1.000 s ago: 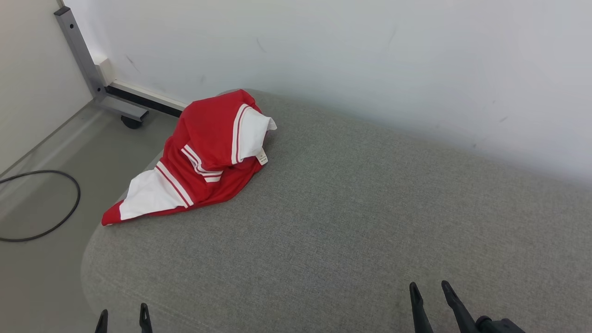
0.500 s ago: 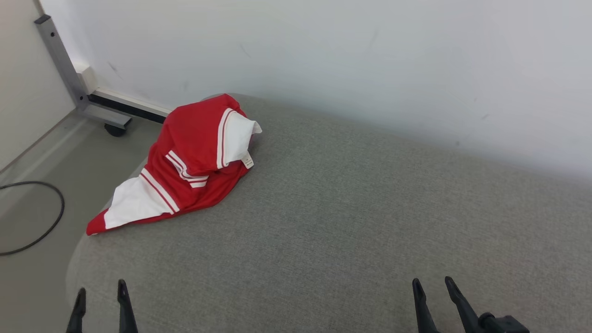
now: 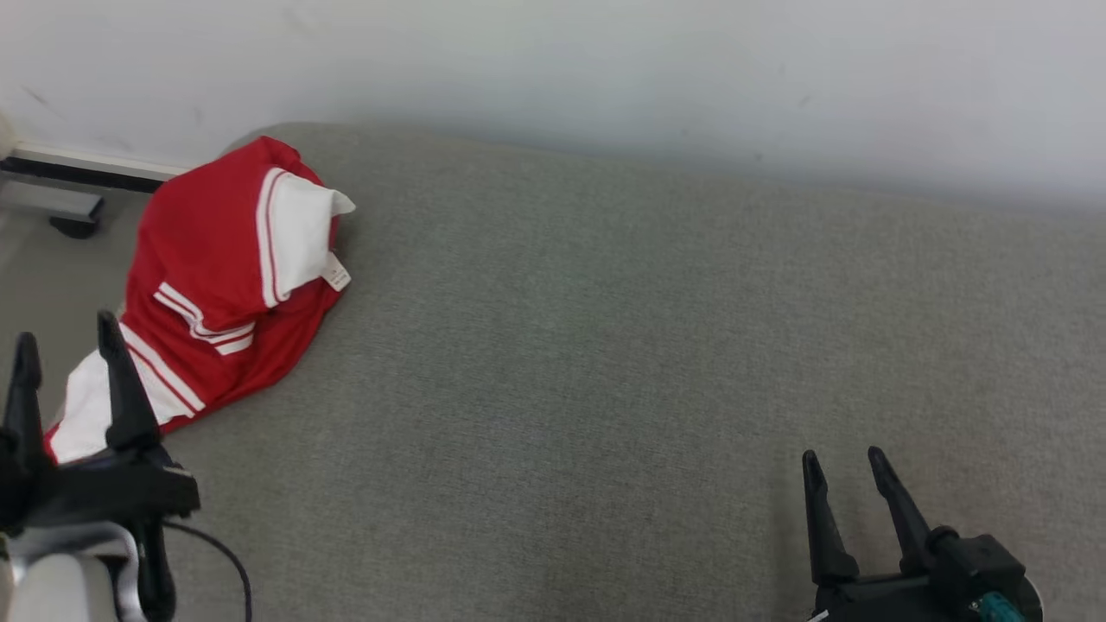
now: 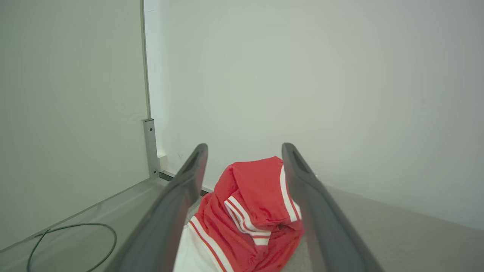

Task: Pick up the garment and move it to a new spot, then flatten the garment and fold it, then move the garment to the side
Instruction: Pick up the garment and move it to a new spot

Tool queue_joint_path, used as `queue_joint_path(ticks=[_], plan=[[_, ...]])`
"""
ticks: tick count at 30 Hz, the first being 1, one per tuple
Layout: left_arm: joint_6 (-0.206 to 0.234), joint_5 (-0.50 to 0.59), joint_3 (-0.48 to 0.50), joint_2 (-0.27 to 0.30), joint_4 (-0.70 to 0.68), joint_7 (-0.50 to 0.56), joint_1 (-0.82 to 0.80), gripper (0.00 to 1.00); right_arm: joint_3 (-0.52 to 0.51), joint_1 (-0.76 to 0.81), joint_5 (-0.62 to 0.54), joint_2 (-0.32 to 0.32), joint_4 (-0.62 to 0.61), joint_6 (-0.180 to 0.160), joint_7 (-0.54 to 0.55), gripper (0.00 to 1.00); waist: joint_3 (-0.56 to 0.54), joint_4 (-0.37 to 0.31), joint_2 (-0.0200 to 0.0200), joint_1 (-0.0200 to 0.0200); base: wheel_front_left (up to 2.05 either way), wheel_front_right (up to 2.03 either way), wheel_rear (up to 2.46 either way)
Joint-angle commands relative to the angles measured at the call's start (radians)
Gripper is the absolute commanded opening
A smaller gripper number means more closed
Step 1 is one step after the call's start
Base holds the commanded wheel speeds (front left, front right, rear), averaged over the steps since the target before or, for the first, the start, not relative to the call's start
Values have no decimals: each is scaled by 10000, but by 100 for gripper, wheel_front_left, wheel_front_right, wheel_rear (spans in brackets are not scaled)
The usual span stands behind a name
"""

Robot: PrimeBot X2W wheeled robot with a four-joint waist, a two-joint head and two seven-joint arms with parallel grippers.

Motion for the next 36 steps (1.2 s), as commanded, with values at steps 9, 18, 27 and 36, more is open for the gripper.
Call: queue_joint_path(ticks=[9, 18, 27, 36], plan=[[-156, -1208, 529, 1123, 1932, -30, -2530, 100, -309, -526, -278, 4, -443, -21, -7, 100, 1542, -1616, -2, -2, 0, 0, 0], [-138, -2304, 354, 2553, 4352, 739, -4130, 100, -601, -882, -522, 7, -1150, -21, -9, 100, 2350, -2206, -2, -2, 0, 0, 0], [1, -3018, 237, 3318, 7003, 2159, -5122, 100, -642, -1005, -708, 10, -1485, -21, -7, 100, 2810, -2447, -2, -2, 0, 0, 0], [-30, -3214, 54, 3401, 8681, 2981, -5858, 100, -709, -990, -834, -79, -1590, -21, -7, 100, 2861, -2487, -2, -2, 0, 0, 0]])
